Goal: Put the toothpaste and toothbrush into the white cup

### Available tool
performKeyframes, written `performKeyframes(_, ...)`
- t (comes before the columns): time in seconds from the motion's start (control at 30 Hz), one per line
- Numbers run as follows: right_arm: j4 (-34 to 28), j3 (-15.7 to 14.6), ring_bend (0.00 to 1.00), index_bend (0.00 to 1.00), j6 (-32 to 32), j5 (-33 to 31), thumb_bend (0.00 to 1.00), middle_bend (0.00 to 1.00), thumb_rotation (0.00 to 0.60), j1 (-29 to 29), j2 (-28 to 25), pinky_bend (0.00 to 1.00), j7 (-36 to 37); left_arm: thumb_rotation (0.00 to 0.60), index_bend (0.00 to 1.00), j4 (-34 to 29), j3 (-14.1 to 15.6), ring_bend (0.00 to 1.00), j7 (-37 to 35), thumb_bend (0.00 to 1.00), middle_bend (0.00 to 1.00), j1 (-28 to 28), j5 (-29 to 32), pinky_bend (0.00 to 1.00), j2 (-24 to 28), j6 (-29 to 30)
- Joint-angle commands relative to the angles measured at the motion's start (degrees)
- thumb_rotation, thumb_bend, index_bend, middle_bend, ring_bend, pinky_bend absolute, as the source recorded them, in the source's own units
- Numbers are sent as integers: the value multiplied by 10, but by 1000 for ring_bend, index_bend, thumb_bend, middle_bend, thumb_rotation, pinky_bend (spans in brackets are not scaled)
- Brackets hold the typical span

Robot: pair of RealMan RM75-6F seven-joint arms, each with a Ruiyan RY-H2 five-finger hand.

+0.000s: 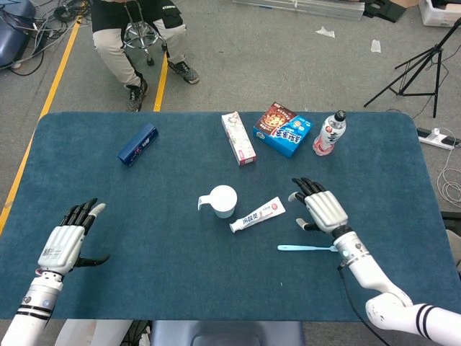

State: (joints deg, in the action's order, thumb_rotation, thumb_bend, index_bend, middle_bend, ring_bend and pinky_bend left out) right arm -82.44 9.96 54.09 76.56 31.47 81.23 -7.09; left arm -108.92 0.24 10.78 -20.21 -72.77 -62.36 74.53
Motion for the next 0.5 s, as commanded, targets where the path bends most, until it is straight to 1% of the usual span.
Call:
performKeyframes(0.03, 14, 4, 0, 357, -11, -12, 213, 66, 600, 12, 18, 155, 1, 600, 8, 2, -1, 0, -5, 0, 0, 4, -3, 0, 3, -1)
performKeyframes(0.2, 37, 4, 0, 358, -24, -22, 213, 55, 600, 28, 47, 155, 9, 600, 11, 3, -3, 0, -12, 0, 0, 9, -6, 0, 9, -5)
performKeyframes(0.5, 72, 2, 0, 373, -37, -21, 213, 53, 600, 52, 88, 155, 27, 600, 12, 3, -8, 0, -20, 0, 0, 16, -11, 0, 16, -12)
